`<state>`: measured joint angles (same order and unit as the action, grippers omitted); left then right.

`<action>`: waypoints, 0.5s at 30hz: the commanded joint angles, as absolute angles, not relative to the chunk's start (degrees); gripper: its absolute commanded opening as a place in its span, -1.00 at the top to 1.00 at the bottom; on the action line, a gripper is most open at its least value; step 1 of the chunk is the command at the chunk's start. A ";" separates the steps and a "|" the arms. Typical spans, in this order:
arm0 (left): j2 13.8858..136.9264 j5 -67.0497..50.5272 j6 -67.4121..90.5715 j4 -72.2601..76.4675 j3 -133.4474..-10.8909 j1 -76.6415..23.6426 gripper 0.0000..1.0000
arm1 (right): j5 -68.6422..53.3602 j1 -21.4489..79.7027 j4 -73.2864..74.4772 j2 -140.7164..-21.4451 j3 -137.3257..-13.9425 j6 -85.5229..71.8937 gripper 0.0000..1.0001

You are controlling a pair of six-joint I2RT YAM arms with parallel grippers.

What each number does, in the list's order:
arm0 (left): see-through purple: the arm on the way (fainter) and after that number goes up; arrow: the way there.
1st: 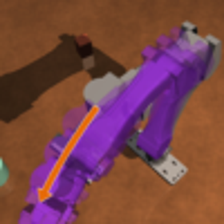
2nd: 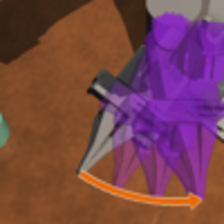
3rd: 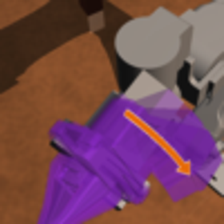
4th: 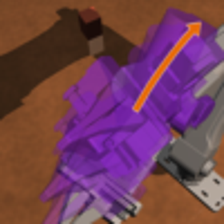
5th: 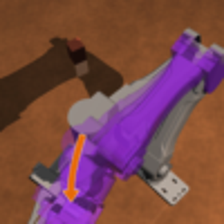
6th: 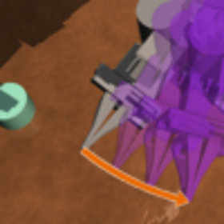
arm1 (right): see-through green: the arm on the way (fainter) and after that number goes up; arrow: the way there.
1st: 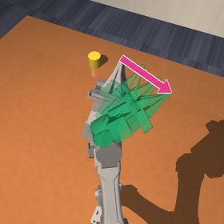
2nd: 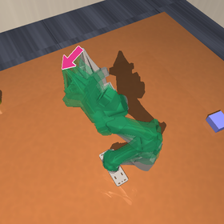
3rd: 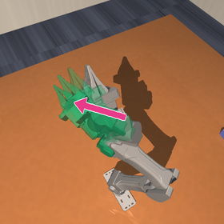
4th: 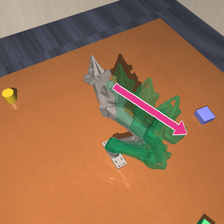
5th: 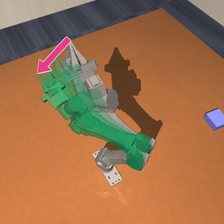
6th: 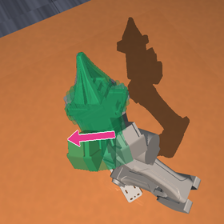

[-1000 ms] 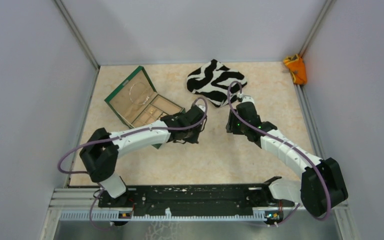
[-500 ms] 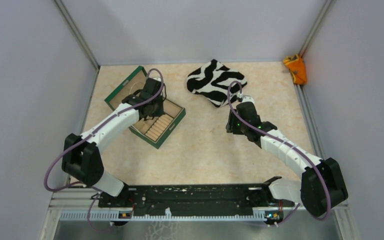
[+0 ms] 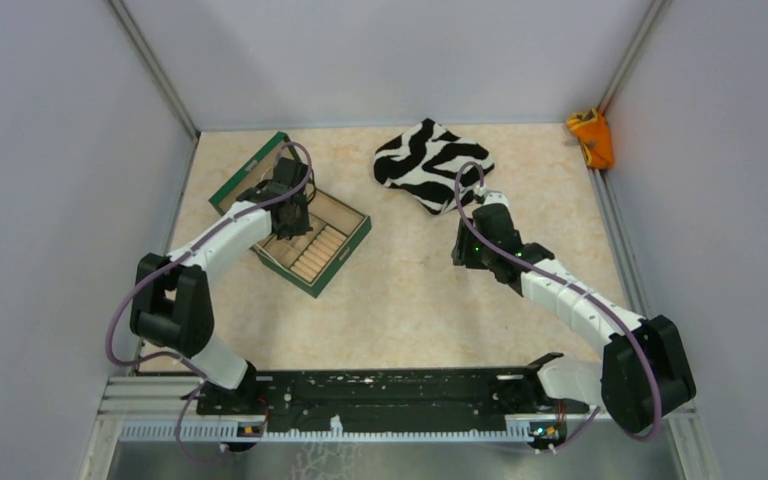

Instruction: Organize the mixed jewelry

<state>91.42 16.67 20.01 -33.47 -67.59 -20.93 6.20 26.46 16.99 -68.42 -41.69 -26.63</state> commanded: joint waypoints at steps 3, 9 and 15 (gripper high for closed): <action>92.46 15.41 19.75 -31.66 -65.16 -20.55 1.00 | 6.43 26.28 14.80 -68.44 -44.51 -26.47 0.16; 92.23 15.74 20.36 -30.26 -63.06 -20.50 0.98 | 6.22 26.28 14.73 -68.58 -44.91 -26.19 0.16; 89.81 16.33 20.86 -30.38 -62.92 -20.56 0.53 | 6.33 26.28 14.59 -68.49 -44.41 -26.36 0.16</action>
<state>92.14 16.05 20.18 -31.51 -62.98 -20.84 6.17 26.46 16.97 -68.42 -41.69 -26.61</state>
